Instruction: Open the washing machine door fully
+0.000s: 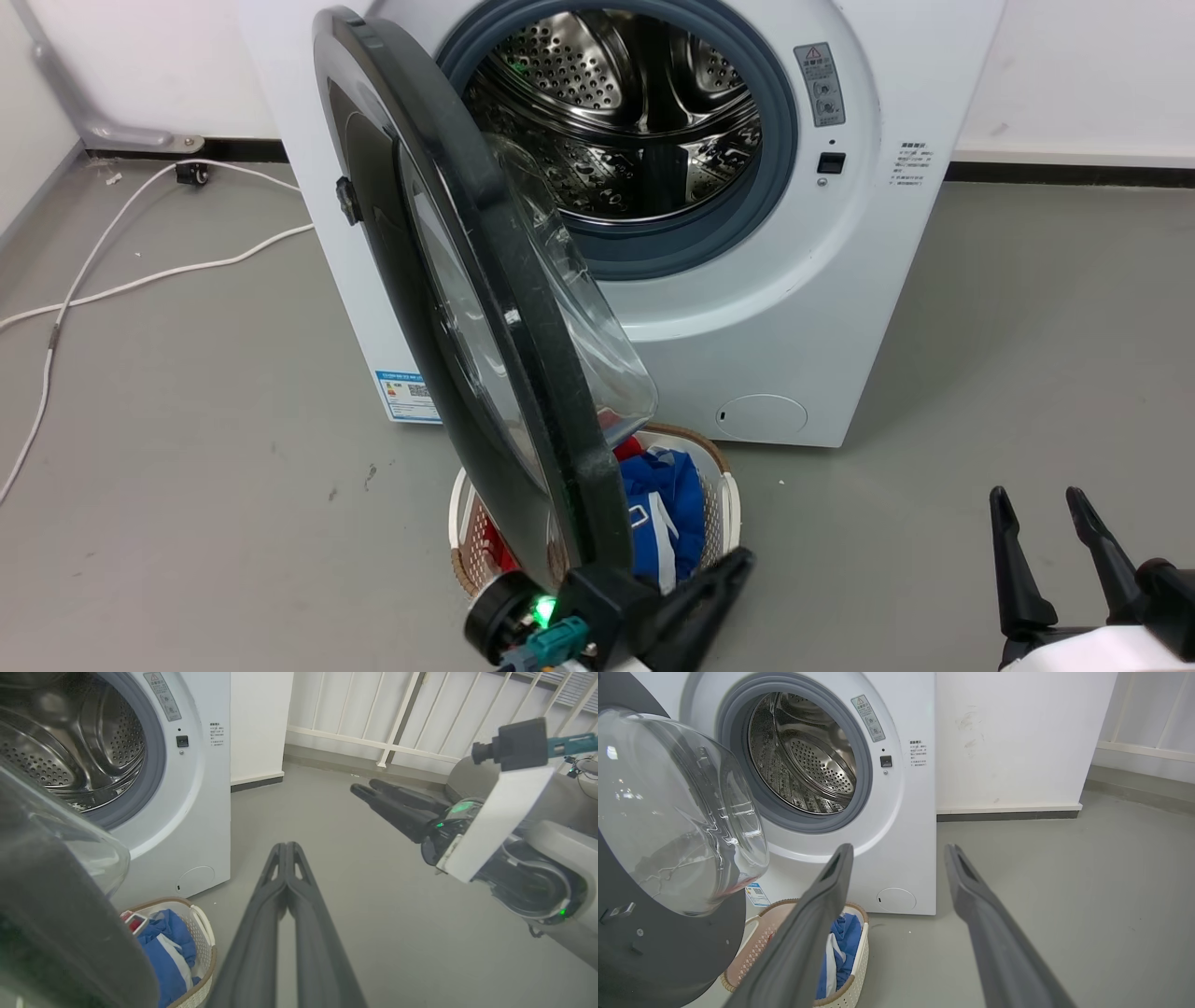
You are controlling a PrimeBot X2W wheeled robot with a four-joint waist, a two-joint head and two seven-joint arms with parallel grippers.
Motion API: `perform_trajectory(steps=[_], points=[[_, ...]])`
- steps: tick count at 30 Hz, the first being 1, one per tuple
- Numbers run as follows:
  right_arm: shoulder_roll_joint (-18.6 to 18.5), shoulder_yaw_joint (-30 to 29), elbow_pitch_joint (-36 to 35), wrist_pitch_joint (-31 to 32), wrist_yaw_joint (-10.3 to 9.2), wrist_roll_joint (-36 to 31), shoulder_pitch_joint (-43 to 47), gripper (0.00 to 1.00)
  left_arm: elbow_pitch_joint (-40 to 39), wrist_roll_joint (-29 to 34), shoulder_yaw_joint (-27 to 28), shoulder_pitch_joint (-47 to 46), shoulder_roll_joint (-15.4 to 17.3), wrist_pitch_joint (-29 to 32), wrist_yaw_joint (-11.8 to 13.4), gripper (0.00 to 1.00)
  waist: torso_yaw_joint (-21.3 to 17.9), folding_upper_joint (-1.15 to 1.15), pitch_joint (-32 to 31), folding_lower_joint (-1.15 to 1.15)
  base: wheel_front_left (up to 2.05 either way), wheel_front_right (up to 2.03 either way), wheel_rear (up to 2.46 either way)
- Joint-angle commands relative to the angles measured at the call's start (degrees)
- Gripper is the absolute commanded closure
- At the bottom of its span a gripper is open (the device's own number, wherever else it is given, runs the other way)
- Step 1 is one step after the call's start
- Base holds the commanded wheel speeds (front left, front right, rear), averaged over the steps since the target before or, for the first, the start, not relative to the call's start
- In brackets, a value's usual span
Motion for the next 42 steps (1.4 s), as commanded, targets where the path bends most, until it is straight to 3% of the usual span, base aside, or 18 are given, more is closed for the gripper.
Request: perform_trajectory(steps=[1,11,22,31,42], points=[[0.1,0.0,-0.1,-0.1,0.00,0.0,-0.1,0.00,1.6,0.6,0.8,-0.1,0.4,-1.0,0.4,1.00,0.0,0.00,0.0,0.00,0.00,0.00,0.00],[0.1,0.2,0.5,0.0,-0.01,0.2,-0.2,0.00,11.1,1.8,4.7,-4.0,0.0,-6.3,2.6,1.00,-0.2,0.00,0.2,0.00,0.00,0.00,0.00],[0.1,-0.3,1.0,-0.3,0.00,0.7,0.0,0.00,12.9,1.0,7.5,-2.7,0.5,-8.7,5.4,1.00,0.9,0.00,0.3,0.00,0.00,0.00,0.00],[0.1,-0.6,1.3,-0.3,-0.01,0.8,-0.4,0.00,9.3,1.0,7.5,1.1,2.0,-8.0,7.6,1.00,5.7,0.00,0.8,0.00,0.00,0.00,0.00],[0.1,-0.7,1.7,-1.0,-0.01,0.5,-1.4,0.00,6.5,1.9,9.1,3.9,2.6,-10.2,11.4,1.00,14.2,0.00,1.3,0.00,0.00,0.00,0.00]])
